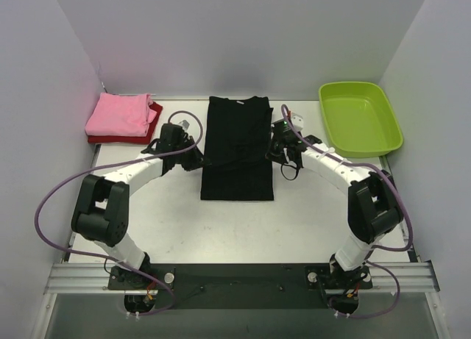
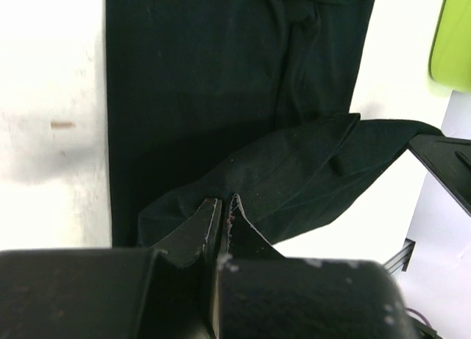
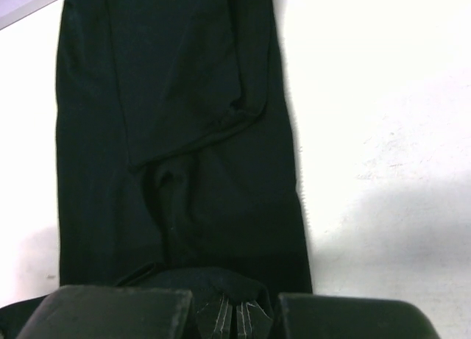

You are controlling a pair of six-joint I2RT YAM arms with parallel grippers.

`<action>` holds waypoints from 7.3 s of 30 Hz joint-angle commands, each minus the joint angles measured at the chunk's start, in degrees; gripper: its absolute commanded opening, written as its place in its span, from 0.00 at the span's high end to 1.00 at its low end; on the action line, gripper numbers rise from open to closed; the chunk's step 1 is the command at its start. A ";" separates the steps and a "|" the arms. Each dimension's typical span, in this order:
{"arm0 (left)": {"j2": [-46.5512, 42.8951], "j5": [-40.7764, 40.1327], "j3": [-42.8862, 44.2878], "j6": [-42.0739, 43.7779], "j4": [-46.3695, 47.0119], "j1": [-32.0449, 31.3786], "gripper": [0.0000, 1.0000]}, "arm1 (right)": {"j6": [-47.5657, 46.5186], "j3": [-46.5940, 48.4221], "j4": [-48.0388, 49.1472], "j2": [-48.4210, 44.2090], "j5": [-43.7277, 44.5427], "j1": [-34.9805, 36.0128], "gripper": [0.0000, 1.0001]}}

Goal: Fold and stack the t-shirts

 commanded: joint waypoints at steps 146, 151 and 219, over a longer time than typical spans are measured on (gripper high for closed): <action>-52.42 -39.19 -15.98 -10.99 -23.06 -37.27 1.00 | 9.12 -19.21 -14.03 -36.63 36.74 43.30 1.00; -46.61 -38.94 -11.23 -5.80 -19.82 -33.84 1.00 | 1.11 -15.33 -8.16 -33.37 33.06 36.55 1.00; -4.85 -11.95 6.63 -4.13 10.33 4.85 0.07 | -7.95 25.02 6.97 12.52 -0.69 1.54 0.00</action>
